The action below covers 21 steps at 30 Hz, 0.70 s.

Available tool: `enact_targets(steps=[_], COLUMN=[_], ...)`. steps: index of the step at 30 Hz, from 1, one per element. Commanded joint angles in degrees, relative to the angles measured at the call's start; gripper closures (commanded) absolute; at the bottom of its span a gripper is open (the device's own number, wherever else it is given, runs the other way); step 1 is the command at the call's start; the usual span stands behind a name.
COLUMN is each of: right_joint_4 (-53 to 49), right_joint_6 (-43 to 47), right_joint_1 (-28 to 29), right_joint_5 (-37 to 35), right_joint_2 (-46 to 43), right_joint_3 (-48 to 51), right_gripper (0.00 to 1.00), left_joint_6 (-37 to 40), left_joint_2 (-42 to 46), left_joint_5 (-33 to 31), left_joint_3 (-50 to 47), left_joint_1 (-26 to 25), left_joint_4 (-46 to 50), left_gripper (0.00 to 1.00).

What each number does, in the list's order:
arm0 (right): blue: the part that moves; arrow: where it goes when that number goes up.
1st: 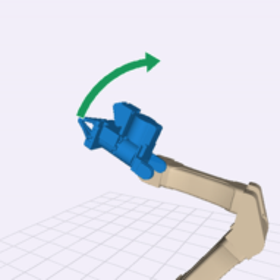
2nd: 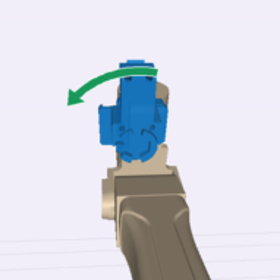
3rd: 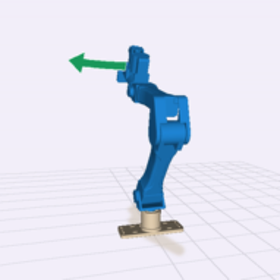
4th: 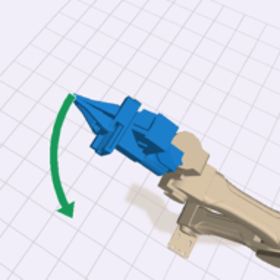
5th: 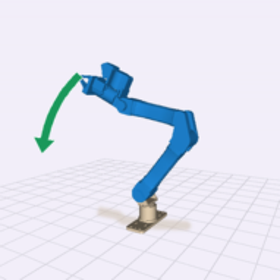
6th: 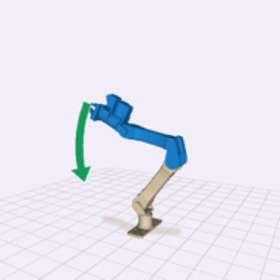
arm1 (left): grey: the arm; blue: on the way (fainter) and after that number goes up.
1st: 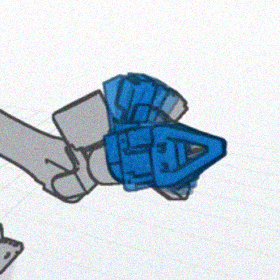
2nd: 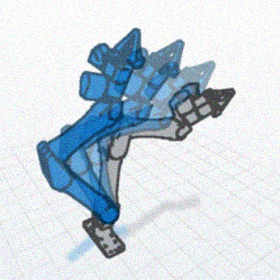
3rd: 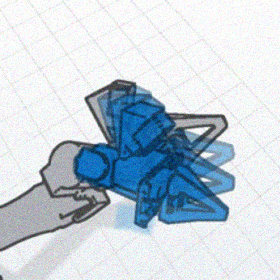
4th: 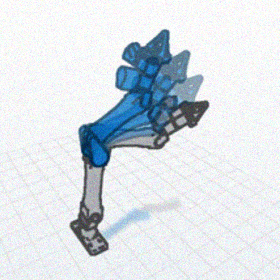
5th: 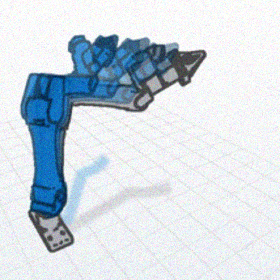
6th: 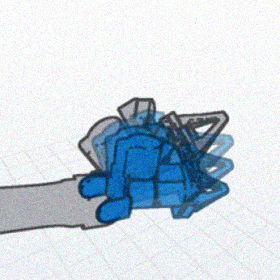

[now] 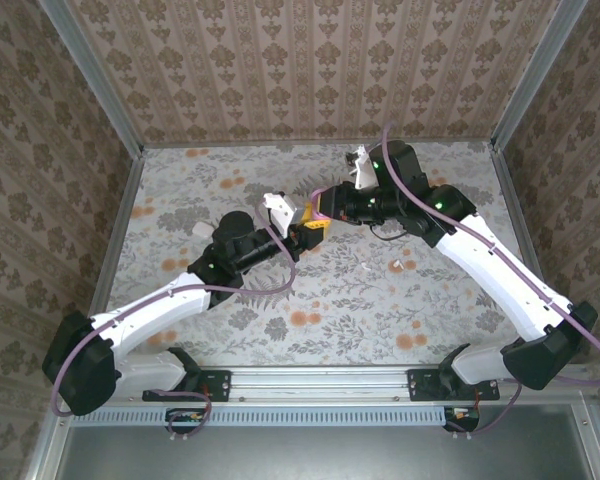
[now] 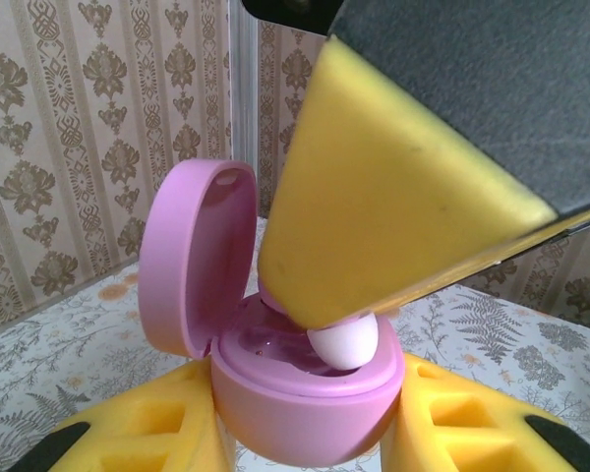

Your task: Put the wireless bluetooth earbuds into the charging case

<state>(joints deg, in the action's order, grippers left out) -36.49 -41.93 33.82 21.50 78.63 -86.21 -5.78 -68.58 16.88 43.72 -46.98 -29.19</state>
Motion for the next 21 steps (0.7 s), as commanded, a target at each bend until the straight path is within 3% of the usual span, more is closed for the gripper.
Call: enact_targets(steps=[1,14,21], right_joint_4=[-2.3,-2.4,-2.9], right_joint_6=[1.4,1.5,1.7], right_joint_1=[0.5,0.9,0.9], right_joint_5=[-1.7,-2.0,-2.9], right_joint_2=[0.6,0.4,0.4], right_joint_3=[-1.8,-1.9,-1.9], right_gripper=[0.75,0.71,0.75], left_joint_6=[0.3,0.5,0.5], left_joint_2=[0.0,-0.2,-0.2], left_joint_5=[0.7,0.6,0.3], left_joint_3=[2.2,2.2,2.3], left_joint_1=[-0.6,-0.7,-0.7], left_joint_4=[-2.0,-2.1,-2.1], left_gripper=[0.64,0.64,0.64])
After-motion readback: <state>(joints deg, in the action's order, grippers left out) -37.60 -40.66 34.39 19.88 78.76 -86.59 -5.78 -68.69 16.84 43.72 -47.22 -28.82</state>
